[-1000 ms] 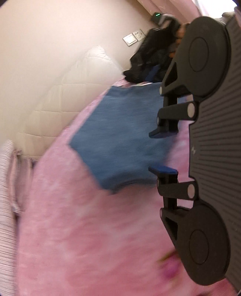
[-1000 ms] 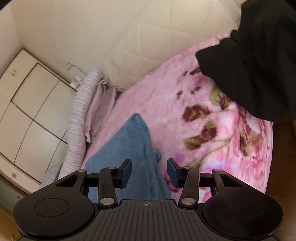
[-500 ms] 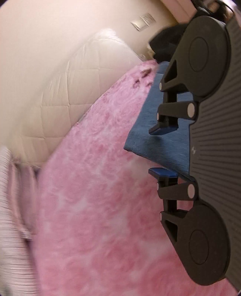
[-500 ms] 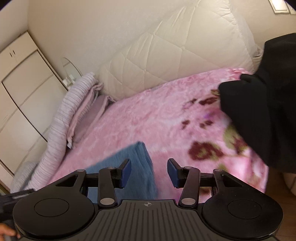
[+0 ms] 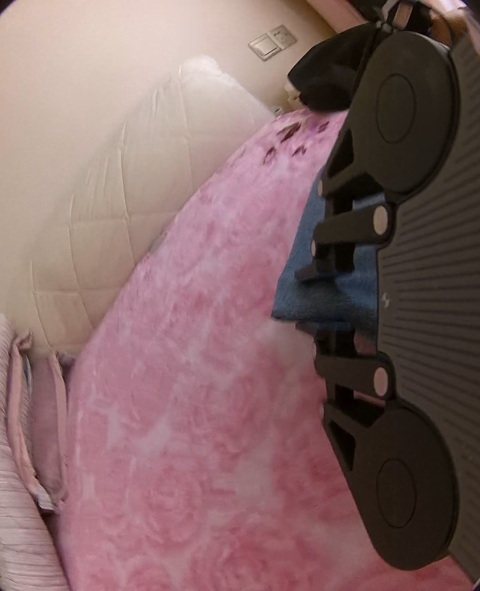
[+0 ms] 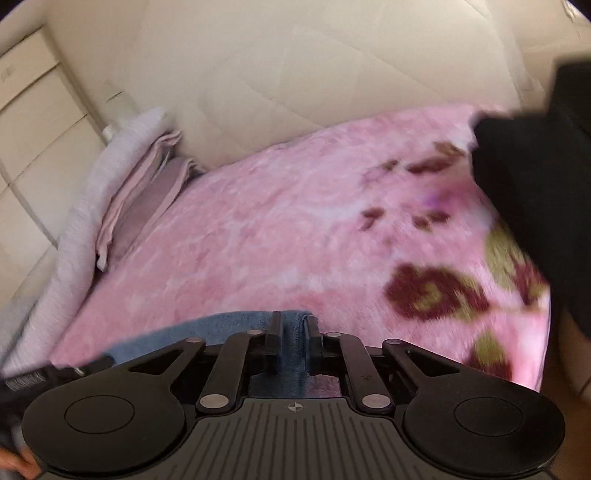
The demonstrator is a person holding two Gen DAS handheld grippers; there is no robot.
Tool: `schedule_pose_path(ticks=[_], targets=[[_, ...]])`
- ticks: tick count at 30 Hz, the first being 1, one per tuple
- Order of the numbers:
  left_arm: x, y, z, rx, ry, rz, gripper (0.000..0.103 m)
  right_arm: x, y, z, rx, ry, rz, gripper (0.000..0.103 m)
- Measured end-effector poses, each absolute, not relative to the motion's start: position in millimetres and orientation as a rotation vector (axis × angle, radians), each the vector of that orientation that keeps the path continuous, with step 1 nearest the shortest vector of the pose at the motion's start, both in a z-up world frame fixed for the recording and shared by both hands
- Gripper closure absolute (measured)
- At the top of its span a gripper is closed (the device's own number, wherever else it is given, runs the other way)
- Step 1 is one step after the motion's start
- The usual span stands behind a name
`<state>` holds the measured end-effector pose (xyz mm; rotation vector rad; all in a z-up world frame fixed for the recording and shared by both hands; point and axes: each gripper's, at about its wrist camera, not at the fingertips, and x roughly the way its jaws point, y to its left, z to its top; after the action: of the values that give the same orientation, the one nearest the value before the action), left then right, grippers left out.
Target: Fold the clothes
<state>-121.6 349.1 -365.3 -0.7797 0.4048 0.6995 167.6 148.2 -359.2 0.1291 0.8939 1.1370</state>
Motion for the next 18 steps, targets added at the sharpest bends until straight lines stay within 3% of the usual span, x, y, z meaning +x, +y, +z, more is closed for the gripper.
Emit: schedule_pose_path(ticks=[2, 4, 10, 14, 18], targets=[[-126, 349, -358, -0.777, 0.407, 0.692, 0.075, 166, 144, -350, 0.117, 0.889, 1.114, 0.081], [-132, 335, -338, -0.687, 0.375, 0.713, 0.085, 164, 136, -337, 0.106, 0.856, 1.099, 0.075], [-133, 311, -304, -0.514, 0.317, 0.680, 0.090, 134, 133, -303, 0.008, 0.646, 1.135, 0.074], [-103, 321, -335, -0.486, 0.452, 0.685, 0.091, 116, 158, -316, -0.150, 0.608, 1.170, 0.074], [-96, 340, -367, -0.563, 0.468, 0.690, 0.088, 118, 176, -346, -0.239, 0.641, 1.142, 0.074]])
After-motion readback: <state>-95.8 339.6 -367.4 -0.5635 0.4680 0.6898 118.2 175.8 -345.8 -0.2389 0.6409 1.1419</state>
